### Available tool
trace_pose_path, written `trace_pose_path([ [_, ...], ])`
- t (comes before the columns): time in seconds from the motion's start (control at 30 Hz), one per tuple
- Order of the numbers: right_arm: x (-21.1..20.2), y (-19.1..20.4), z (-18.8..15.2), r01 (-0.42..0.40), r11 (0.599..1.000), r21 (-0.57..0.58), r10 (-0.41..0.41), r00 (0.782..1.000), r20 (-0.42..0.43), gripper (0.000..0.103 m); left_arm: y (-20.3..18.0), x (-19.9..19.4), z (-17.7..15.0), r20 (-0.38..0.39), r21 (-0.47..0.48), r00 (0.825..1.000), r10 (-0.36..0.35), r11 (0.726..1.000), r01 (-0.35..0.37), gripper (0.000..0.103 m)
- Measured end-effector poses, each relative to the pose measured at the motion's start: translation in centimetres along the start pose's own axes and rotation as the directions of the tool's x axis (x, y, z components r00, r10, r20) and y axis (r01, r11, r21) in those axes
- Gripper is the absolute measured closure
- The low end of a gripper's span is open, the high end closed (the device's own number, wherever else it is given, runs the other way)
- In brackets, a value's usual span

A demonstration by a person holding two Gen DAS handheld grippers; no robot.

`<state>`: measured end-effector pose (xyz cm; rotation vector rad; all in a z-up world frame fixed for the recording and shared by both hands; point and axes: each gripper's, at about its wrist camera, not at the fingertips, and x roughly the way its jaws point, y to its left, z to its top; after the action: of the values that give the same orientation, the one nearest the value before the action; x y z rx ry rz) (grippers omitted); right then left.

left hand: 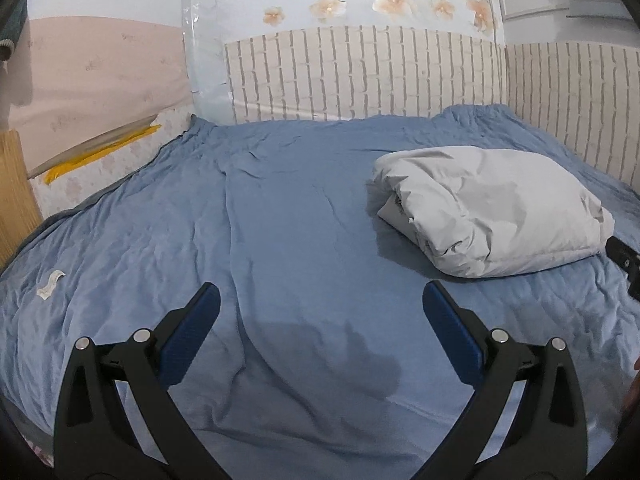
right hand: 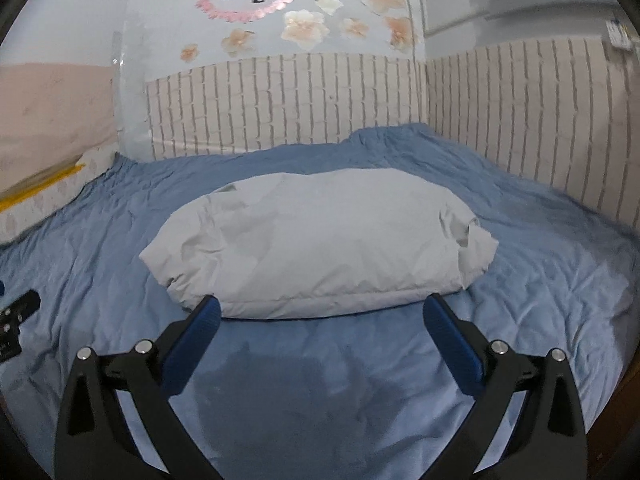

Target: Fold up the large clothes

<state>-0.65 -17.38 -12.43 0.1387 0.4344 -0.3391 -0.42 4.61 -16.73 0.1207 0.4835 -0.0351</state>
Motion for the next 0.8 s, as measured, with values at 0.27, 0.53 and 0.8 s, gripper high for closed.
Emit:
trace_pose_path([
  [0.27, 0.6, 0.4, -0.2, 0.027, 0.999, -0.024, -0.028, 0.999, -0.021, 0.002, -0.5, 1.1, -0.1, -0.047, 0.011, 0.999, -0.005, 1.0, 0.005, 0.003],
  [0.53, 0.8, 0.8, -0.2, 0.032, 0.998, -0.061, -0.034, 0.999, -0.024, 0.002, -0.8, 1.2, -0.1, -0.043, 0.007, 0.999, 0.0, 1.0, 0.0, 0.003],
  [0.8, 0.9, 0.9, -0.2, 0.036, 0.998, -0.057, -0.038, 0.999, -0.03, 0.002, -0.5, 1.7, -0.2, -0.045, -0.019, 0.999, 0.018, 1.0, -0.019, 0.003],
])
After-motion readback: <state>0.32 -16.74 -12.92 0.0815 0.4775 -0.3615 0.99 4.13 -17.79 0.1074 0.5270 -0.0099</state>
